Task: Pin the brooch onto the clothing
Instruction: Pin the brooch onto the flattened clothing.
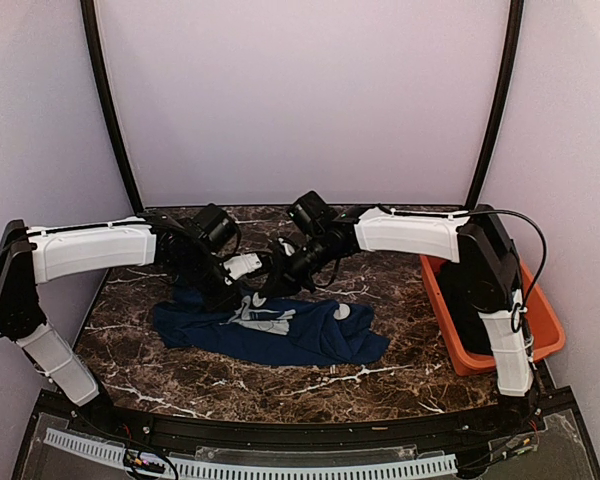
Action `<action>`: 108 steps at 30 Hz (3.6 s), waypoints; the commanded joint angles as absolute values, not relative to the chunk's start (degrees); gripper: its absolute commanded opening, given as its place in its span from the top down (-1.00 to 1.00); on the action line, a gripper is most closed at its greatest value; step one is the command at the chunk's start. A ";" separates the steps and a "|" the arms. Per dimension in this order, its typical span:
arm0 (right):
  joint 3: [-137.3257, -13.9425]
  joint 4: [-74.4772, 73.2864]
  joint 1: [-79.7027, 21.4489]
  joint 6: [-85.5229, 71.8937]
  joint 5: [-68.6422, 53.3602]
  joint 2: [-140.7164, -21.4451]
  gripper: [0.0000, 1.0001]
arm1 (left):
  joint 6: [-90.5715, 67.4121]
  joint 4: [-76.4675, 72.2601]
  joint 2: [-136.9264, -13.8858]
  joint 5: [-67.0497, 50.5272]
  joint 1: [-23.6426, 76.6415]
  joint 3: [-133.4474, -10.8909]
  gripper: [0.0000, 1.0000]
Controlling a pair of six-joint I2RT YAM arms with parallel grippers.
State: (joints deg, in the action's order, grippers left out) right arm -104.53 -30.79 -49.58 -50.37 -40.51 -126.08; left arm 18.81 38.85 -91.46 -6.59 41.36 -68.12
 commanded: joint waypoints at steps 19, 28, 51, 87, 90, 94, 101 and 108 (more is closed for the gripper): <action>-105.52 -29.20 -51.20 -52.03 -40.40 -126.88 1.00 | 18.72 38.80 -89.01 -9.10 41.53 -68.04 0.99; -106.47 -29.24 -51.24 -52.27 -39.64 -127.78 1.00 | 18.90 38.39 -88.61 -11.22 41.49 -68.05 0.99; -103.02 -23.42 -51.09 -55.25 -42.95 -126.64 1.00 | 16.89 34.12 -85.88 -10.49 41.42 -66.10 0.98; -98.42 -17.86 -49.24 -58.27 -44.21 -122.73 1.00 | 16.96 34.59 -86.51 -12.59 40.78 -66.54 0.99; -98.36 -17.86 -49.09 -58.36 -44.11 -122.81 1.00 | 16.96 34.64 -86.43 -12.45 40.78 -66.54 0.99; -97.97 -17.83 -48.79 -58.27 -44.06 -122.72 1.00 | 17.04 34.74 -86.39 -12.34 40.73 -66.53 0.99; -98.29 -17.73 -48.68 -58.01 -44.01 -122.32 1.00 | 16.97 34.81 -86.64 -12.43 40.69 -66.61 0.99; -98.78 -18.52 -49.42 -56.93 -44.33 -123.22 1.00 | 16.96 34.80 -86.66 -12.14 40.78 -66.64 0.99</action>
